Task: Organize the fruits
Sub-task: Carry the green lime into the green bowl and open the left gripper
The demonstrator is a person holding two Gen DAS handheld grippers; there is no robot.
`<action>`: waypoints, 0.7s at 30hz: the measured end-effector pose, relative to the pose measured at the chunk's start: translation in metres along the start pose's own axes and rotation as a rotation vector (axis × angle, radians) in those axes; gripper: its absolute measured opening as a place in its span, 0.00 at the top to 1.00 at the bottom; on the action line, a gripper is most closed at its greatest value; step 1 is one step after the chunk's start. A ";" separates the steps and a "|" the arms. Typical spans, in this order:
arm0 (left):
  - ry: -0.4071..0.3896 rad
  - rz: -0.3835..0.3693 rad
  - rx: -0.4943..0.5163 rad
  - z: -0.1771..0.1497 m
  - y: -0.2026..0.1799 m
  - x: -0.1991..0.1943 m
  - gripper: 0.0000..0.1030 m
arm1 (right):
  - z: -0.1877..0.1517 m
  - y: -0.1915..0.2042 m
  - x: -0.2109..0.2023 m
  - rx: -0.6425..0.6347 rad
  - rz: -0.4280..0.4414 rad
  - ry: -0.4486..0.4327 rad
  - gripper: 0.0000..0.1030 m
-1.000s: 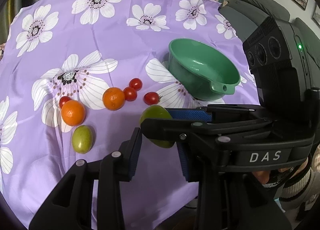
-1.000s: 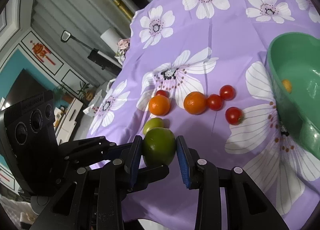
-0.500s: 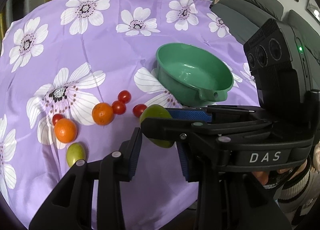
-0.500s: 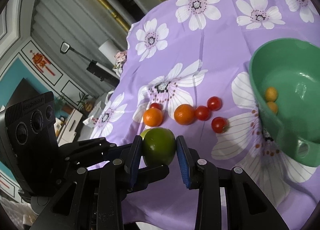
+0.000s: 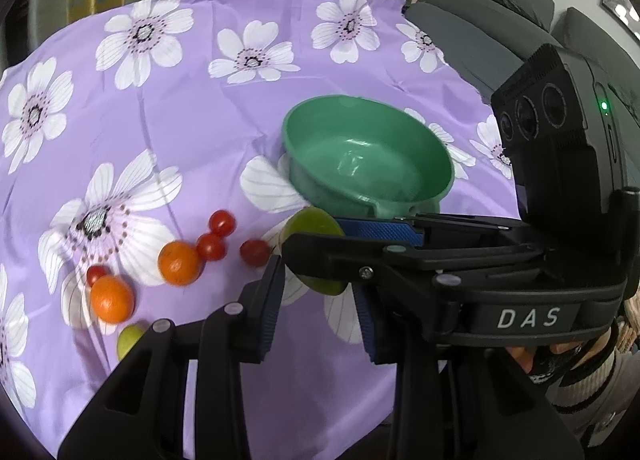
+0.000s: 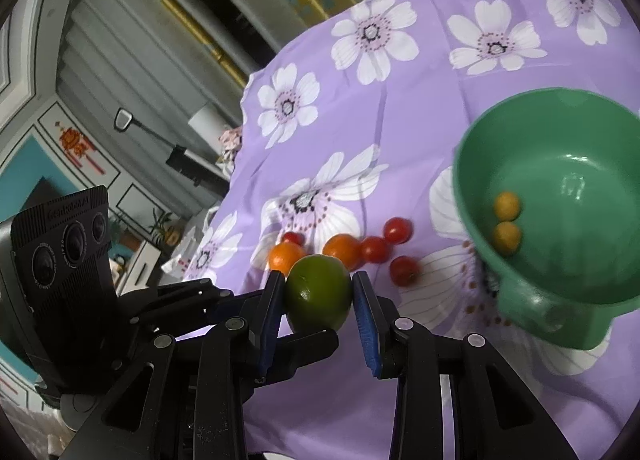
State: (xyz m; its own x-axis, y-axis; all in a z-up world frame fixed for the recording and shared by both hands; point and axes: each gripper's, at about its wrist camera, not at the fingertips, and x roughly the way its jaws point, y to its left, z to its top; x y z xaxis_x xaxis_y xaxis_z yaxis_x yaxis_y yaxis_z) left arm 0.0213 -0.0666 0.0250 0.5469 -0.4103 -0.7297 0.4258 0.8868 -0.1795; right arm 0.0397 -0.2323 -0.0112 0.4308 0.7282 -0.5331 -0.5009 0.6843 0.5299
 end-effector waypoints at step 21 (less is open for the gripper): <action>0.010 -0.099 0.092 0.047 -0.031 0.037 0.68 | 0.018 -0.043 -0.035 0.063 -0.083 -0.124 0.65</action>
State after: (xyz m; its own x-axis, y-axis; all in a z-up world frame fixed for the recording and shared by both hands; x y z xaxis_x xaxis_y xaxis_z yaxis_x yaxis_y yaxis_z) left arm 0.0623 -0.1192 0.0345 0.4925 -0.4922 -0.7178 0.5416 0.8189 -0.1899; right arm 0.0594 -0.2865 -0.0029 0.5604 0.6653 -0.4933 -0.4135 0.7408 0.5294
